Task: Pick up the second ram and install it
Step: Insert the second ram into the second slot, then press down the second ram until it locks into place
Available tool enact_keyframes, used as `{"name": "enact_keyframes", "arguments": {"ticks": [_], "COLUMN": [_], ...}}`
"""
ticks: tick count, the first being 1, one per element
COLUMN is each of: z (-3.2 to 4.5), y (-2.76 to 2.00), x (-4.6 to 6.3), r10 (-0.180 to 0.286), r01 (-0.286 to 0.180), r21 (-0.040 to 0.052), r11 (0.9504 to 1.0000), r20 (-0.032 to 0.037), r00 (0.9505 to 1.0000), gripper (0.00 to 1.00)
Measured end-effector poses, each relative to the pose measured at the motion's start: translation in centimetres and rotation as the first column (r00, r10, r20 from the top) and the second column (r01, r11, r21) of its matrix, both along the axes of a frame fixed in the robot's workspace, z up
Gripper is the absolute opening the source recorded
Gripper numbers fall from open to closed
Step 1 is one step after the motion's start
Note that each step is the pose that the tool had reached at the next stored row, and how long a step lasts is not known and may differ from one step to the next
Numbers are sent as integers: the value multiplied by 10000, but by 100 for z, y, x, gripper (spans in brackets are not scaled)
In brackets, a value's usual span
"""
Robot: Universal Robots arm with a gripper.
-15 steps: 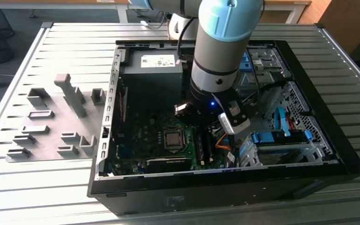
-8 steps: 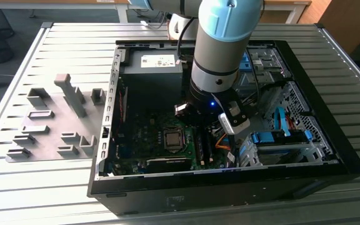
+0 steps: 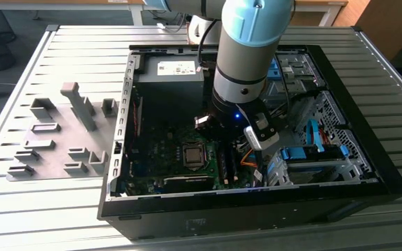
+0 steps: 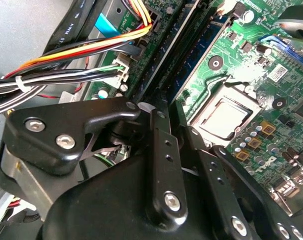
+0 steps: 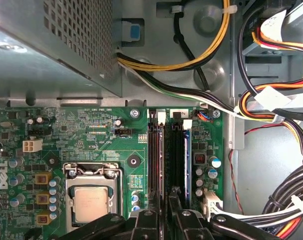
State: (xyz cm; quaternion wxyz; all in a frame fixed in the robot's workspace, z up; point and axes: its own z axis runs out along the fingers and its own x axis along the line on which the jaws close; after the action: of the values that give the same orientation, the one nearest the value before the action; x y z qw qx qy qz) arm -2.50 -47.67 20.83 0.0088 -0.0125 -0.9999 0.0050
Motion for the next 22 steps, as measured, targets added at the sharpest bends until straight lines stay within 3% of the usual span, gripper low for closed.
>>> {"name": "enact_keyframes", "arguments": {"ticks": [2,8,11,13,18,22], "z": [39,263,263,264,256,197], "y": [0,0,0,0,0,0], "x": [0,0,0,0,0,0], "r10": [0,0,0,0,0,1], "r01": [0,0,0,0,0,-1], "r21": [1,-2,1,0,-1,-1], "r11": [10000,10000,10000,10000,10000,10000], "r20": [0,0,0,0,0,0], "r00": [10000,10000,10000,10000,10000,10000], "gripper": [22,22,20,11,11,11]}}
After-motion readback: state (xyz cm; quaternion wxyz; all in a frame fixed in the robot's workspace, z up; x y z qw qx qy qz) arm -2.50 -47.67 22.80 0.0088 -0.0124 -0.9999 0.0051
